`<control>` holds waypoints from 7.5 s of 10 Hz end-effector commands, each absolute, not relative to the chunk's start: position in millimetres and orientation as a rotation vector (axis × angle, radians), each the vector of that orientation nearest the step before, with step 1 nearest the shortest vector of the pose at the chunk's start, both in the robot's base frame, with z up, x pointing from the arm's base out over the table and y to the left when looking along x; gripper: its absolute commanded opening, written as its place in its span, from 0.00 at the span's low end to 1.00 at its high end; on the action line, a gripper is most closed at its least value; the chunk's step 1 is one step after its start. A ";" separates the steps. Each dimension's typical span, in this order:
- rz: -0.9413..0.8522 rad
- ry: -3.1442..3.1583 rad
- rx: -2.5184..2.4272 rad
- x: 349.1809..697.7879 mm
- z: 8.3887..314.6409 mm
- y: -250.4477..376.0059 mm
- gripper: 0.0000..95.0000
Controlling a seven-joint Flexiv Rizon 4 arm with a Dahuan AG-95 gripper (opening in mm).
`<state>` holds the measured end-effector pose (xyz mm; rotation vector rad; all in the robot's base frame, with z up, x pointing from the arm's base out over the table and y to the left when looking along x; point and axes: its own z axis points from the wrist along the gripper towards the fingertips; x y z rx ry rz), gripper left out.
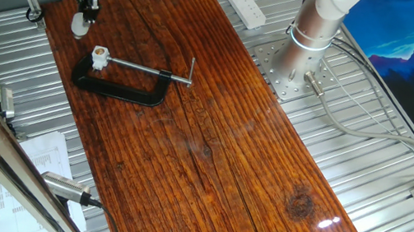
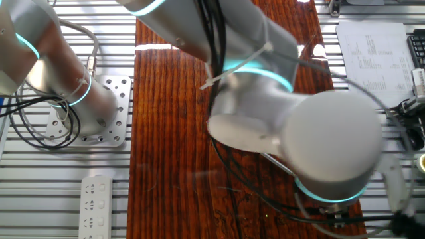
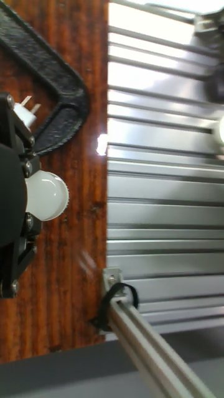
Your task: Take out the light bulb by rotating it
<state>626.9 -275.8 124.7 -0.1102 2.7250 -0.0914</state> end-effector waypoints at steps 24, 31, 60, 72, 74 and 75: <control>-0.086 2.700 -0.173 652.9 103.7 -285.6 0.40; -0.081 2.704 -0.182 652.5 105.3 -288.5 0.60; -0.072 2.986 -0.278 650.8 142.8 -285.2 0.40; -0.067 3.030 -0.286 650.6 144.7 -284.9 0.20; -0.058 3.086 -0.302 650.4 147.1 -284.5 0.20; -0.056 3.104 -0.306 650.3 147.7 -284.4 0.00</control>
